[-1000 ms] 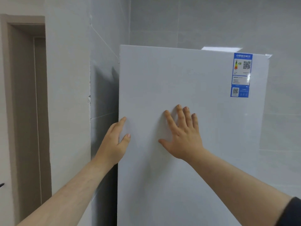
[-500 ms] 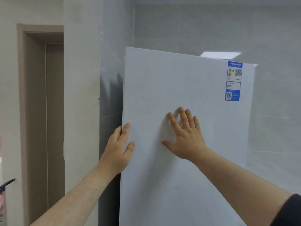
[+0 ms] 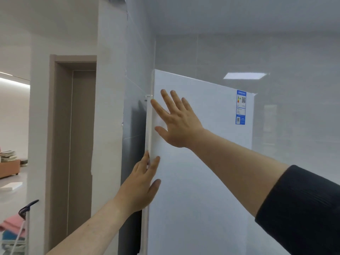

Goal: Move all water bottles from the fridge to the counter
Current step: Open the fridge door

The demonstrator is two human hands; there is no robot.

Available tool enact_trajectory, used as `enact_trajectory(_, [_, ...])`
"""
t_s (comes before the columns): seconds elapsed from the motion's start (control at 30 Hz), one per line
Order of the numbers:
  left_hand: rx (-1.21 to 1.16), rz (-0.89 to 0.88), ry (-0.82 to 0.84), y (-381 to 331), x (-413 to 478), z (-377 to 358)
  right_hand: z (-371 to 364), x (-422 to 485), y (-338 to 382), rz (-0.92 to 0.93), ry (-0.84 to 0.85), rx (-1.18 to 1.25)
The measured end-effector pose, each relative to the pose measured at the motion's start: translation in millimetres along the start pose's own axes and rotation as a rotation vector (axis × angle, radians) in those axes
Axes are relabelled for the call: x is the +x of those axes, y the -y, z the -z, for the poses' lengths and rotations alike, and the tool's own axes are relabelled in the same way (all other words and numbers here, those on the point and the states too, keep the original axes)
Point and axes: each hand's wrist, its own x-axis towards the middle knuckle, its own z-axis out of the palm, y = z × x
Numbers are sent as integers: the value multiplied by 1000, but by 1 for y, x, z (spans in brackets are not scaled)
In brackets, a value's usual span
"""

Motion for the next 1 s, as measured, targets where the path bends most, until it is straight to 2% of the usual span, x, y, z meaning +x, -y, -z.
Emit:
enact_trajectory(0.1, [51, -86, 43, -23, -17, 16, 34, -2, -1, 78, -34, -86])
enact_trajectory(0.3, [216, -285, 44, -64, -36, 36, 84, -34, -26, 71, 52, -165])
enact_trajectory(0.47, [273, -371, 58, -104, -44, 49, 124, -73, -50, 65, 61, -193])
enact_trajectory(0.77, [341, -589, -14, -207, -47, 62, 191, -161, -110, 9, 65, -164])
enact_trajectory(1.0, [338, -753, 0, -271, -28, 51, 228, -219, -158, -74, 111, -156])
